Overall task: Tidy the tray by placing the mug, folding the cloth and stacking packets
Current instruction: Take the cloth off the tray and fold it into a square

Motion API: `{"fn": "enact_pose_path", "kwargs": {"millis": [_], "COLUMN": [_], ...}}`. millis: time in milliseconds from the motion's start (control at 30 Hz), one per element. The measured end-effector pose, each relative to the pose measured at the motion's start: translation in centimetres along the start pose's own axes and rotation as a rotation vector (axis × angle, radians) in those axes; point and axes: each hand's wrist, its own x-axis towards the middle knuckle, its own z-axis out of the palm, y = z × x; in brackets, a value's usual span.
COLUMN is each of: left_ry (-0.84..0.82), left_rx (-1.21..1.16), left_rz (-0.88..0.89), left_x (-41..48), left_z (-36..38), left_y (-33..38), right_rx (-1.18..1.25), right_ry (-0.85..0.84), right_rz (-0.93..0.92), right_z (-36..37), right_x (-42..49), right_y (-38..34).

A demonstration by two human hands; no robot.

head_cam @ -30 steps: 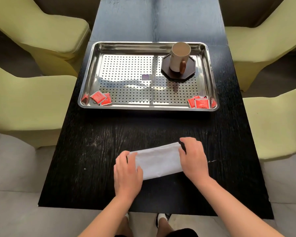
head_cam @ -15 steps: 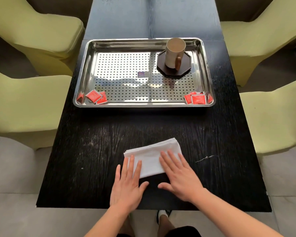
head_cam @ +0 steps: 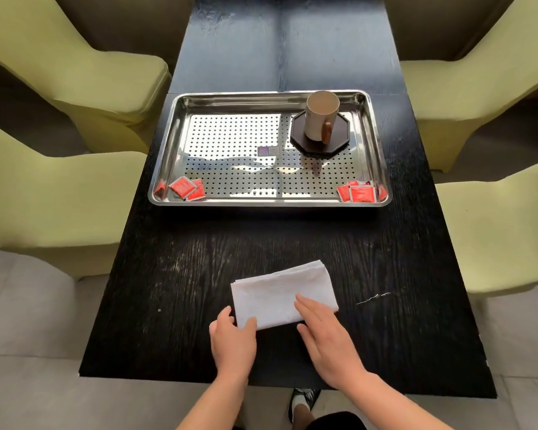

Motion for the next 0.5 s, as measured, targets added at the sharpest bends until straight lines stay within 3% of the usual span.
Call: {"fn": "enact_pose_path", "kwargs": {"millis": [100,200,367,500], "left_ry": [-0.033,-0.095,-0.205,-0.271], "left_rx": [0.022,0.127,-0.151,-0.301], "left_rz": [-0.092,-0.114,-0.118,-0.145], "left_x": [0.9,1.7,2.4,1.6], "left_z": [-0.2,-0.6,-1.2,-1.2], "left_y": [0.7,0.9,0.6,0.7], "right_rx": [0.203,0.170,0.233,0.597], "right_ry": [-0.042,-0.088,-0.103,-0.062], "right_rz": [0.241,0.237,0.278,0.425], "right_z": [0.3,0.4,0.5,0.8], "right_x": [0.2,0.2,1.1,3.7], "right_y": [-0.2,0.0,-0.6,-3.0]}}
